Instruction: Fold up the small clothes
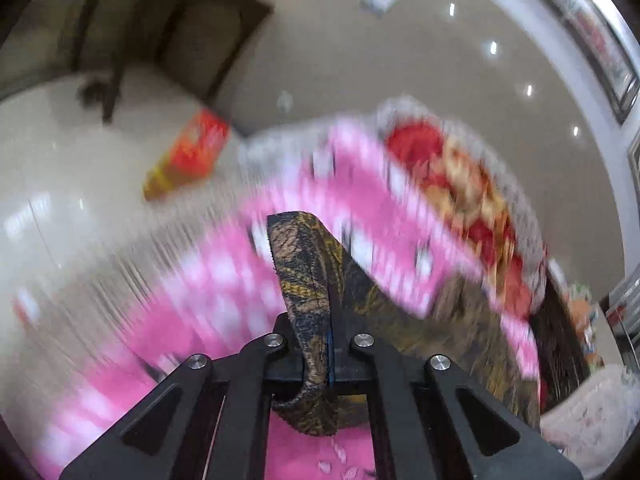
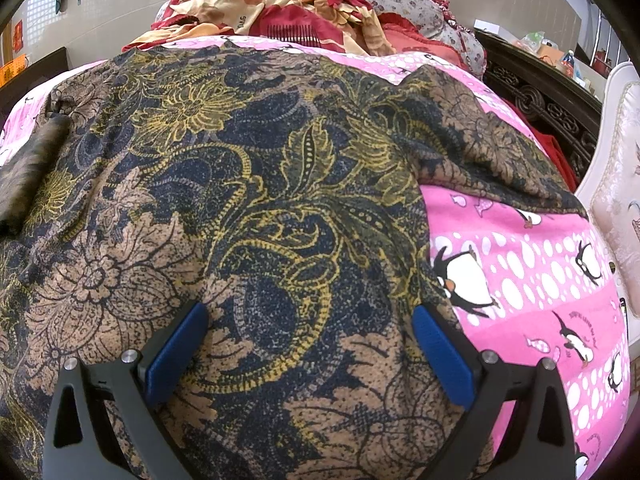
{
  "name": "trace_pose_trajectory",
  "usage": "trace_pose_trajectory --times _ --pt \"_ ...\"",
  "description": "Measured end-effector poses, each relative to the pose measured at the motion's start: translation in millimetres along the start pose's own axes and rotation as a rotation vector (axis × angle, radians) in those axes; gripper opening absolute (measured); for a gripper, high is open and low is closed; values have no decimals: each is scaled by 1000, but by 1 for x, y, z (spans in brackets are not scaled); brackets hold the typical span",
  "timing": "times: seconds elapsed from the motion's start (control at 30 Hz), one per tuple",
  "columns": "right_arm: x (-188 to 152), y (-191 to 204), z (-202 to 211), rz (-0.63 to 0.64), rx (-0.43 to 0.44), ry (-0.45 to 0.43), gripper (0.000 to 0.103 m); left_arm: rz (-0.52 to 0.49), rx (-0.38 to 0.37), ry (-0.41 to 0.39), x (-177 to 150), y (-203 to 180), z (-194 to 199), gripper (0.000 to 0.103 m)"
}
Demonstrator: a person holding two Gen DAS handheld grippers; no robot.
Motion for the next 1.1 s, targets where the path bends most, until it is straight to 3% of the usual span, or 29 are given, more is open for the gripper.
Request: trace_pose_trajectory --times 0.13,0.23,0.3,0.47,0.6,0.73,0.77,0.83,0.93,1.03,1.1 --pt "0 0 0 0 0 0 103 -53 56 -170 66 -4 48 0" --pt "-1 0 0 -1 1 0 103 -82 73 -179 85 -12 57 0" --pt "-1 0 0 -4 1 1 103 -117 53 -148 76 -26 50 0" --pt "0 0 0 1 -7 4 103 -240 -136 21 3 -109 8 0" --pt "1 0 -1 -2 -3 4 103 -381 -288 193 -105 -189 -43 0" --pt "0 -1 -2 -3 -4 2 103 -437 -342 343 -196 -232 -103 0" --pt "0 -1 -2 -4 -2 1 103 -461 -302 375 -222 -232 -121 0" --pt "0 -1 -1 -5 -1 1 103 -483 -249 475 -260 -223 -146 11" --pt "1 -1 -1 -4 7 14 103 -491 -213 612 -292 -202 -151 12" --pt "18 -7 5 4 27 69 101 -525 -258 621 -295 -184 -118 16" --pt "41 -9 25 -10 69 -31 101 -556 -254 592 -284 -168 -99 17"
Point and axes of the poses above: each gripper's, at about its wrist camera, not at the fingertips, and z roughly against the way its jaws point, y to its left, x to its top, the point moved 2 cm from there along -z, roughly the way its jaws point, and after that the axes turned 13 degrees about z, right-handed, at the moved point
